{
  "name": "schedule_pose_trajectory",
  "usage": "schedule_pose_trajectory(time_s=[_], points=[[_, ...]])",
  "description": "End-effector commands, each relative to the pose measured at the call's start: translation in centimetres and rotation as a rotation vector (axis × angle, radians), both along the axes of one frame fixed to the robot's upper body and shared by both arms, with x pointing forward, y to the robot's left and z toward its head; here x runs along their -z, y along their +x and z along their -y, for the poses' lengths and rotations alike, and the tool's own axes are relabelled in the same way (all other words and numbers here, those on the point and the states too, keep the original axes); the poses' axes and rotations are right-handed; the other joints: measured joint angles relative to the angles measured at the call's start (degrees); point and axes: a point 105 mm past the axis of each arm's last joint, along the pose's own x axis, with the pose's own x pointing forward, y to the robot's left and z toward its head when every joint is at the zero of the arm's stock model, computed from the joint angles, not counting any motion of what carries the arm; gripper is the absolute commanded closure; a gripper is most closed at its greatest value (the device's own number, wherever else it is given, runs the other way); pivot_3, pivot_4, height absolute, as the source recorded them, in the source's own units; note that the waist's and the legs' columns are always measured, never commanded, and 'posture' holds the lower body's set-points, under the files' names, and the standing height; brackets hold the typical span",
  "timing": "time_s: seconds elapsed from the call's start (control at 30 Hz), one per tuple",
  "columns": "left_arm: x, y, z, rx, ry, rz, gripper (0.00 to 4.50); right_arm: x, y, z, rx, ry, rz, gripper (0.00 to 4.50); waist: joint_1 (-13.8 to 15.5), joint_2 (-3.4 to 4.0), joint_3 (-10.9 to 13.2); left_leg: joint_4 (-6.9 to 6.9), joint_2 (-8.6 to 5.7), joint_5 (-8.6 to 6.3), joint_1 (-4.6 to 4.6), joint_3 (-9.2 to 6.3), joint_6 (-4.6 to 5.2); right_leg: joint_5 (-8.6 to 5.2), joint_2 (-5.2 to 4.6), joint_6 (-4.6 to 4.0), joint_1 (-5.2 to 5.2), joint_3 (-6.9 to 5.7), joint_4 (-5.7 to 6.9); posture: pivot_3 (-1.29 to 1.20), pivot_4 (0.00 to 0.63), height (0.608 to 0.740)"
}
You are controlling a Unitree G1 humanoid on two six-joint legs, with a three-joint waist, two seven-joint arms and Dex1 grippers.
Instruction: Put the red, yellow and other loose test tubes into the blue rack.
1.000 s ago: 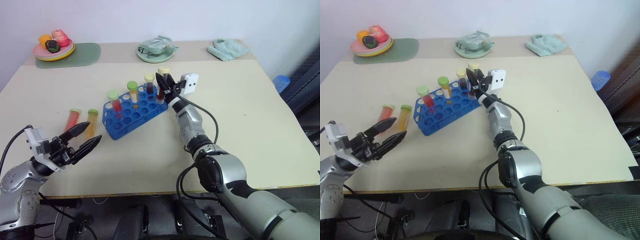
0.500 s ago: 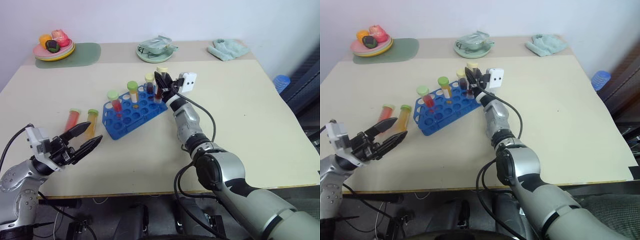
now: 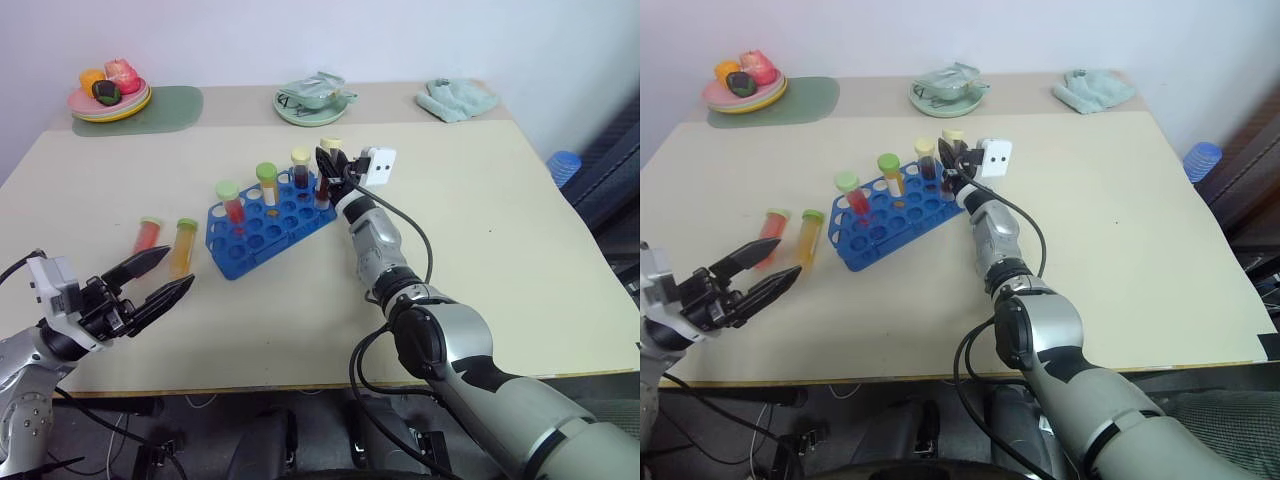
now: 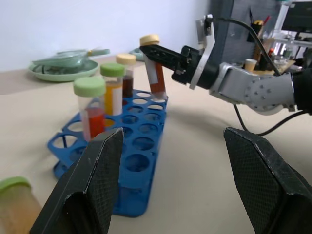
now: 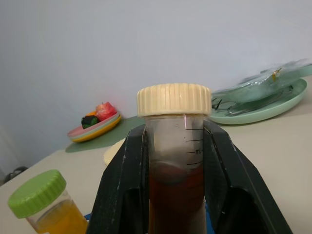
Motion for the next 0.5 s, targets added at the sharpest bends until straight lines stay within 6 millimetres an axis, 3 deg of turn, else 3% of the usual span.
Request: schedule_pose_trajectory(time_s=[0.03, 0.23, 0.33, 0.43, 0.5], points=[[-1.0, -0.3, 0.2, -0.006, 0.002, 0.038, 1.14, -1.8, 0.0, 0.9, 0.032, -0.023, 0.092, 3.56, 0.1, 0.02, 0.0, 0.00, 0.00, 0.00, 0.00, 0.00, 0.00, 0.00, 0.00, 0.00, 0.00, 0.00, 0.00, 0.00, 0.150, 0.740], [0.2, 0.9, 1.1, 0.026, -0.044, 0.019, 1.14, -7.2, -2.0, 1.0, 0.017, -0.064, 0.396, 3.56, 0.1, 0.09, 0.1, 0.00, 0.00, 0.00, -0.01, 0.00, 0.00, 0.00, 0.00, 0.00, 0.01, -0.01, -0.03, 0.00, 0.150, 0.740], [0.5, 2.0, 1.7, 0.058, -0.064, 0.025, 1.14, -8.6, -3.1, 1.2, 0.008, -0.156, 0.444, 3.56, 0.0, 0.07, 0.0, -0.01, 0.00, 0.00, -0.01, 0.00, 0.00, 0.00, 0.00, 0.00, -0.02, -0.01, 0.02, 0.00, 0.150, 0.740], [0.8, 3.2, 2.6, 0.100, -0.081, 0.027, 1.14, -9.1, -5.1, 2.5, -0.064, -0.287, 0.363, 3.56, 0.6, 0.05, 0.0, -0.05, 0.00, 0.00, -0.01, -0.03, 0.00, 0.00, 0.00, 0.00, -0.02, -0.02, 0.01, 0.00, 0.150, 0.740], [1.1, 3.9, 3.2, 0.125, -0.093, 0.029, 1.14, -8.1, -6.9, 3.7, -0.166, -0.426, 0.237, 3.56, 1.5, 0.04, 0.0, -0.01, 0.00, -0.01, -0.08, -0.04, 0.02, 0.00, -0.01, 0.01, -0.05, -0.02, -0.03, 0.00, 0.150, 0.740]])
